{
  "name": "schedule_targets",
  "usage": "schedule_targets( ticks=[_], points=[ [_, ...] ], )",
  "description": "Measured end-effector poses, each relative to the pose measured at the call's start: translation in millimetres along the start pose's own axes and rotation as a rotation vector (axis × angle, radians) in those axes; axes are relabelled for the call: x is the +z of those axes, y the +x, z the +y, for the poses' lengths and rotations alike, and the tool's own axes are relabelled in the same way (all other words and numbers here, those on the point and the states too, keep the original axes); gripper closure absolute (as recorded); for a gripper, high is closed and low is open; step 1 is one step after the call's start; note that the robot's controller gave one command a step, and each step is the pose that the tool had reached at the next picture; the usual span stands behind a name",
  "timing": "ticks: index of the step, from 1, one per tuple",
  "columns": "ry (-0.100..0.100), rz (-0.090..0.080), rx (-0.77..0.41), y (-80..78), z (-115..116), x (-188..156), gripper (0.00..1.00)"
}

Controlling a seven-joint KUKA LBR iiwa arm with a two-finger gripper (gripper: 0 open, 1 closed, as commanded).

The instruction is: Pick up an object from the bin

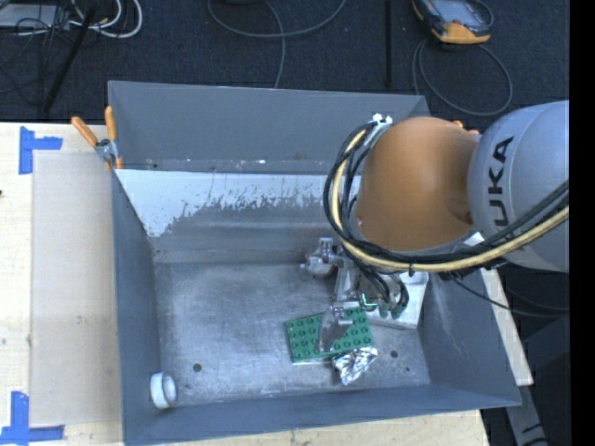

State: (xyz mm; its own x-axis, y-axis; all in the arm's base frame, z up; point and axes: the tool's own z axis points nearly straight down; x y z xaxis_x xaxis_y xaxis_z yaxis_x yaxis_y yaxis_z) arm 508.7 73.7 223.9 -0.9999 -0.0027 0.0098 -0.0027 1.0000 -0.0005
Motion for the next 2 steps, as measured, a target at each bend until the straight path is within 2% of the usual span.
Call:
schedule_targets(
  ticks=[1, 2],
  points=[
    [-0.002, -0.010, 0.034, -30.5, -59.6, 154.8, 0.00],
    [-0.003, -0.009, 0.034, -30.5, -58.8, 150.6, 1.00]
  ],
)
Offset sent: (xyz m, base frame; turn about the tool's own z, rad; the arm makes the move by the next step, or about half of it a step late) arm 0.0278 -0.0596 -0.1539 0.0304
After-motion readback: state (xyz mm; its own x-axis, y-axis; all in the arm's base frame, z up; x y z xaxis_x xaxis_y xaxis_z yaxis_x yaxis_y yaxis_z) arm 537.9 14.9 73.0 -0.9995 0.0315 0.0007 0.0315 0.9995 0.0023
